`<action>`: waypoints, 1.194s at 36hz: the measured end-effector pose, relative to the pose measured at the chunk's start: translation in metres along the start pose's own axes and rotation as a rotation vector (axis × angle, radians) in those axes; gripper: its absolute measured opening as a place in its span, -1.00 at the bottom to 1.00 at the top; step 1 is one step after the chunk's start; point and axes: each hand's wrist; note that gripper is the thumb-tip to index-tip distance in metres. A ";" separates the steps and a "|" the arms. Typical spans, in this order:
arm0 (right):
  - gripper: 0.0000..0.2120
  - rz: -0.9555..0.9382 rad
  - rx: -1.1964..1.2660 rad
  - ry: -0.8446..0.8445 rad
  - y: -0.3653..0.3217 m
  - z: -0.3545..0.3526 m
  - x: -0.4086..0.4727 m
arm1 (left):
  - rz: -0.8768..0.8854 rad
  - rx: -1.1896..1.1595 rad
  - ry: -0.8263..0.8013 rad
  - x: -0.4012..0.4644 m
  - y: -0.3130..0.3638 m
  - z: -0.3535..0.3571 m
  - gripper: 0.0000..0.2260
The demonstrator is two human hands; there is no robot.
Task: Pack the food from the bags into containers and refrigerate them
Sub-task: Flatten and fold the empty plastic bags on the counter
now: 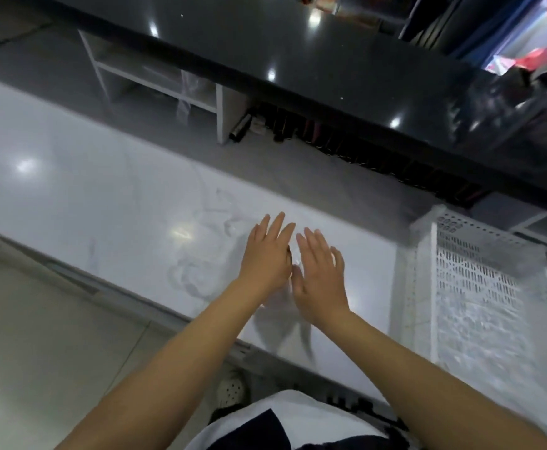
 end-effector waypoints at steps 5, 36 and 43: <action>-0.31 0.210 -0.253 -0.282 0.026 0.040 -0.011 | -0.039 0.184 -0.130 0.013 -0.032 0.028 -0.46; -0.27 0.158 -0.226 -0.259 0.064 0.055 0.044 | -0.006 0.254 -0.127 -0.003 -0.025 0.050 -0.40; -0.20 0.125 -0.210 -0.206 0.070 0.059 0.043 | -0.112 0.295 -0.073 -0.011 -0.062 0.032 -0.30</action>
Point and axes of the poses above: each hand's wrist, its own x-axis towards the middle knuckle, its own z-axis out of the palm, y = z × x, and after that the axes turned 11 degrees about y, right-handed
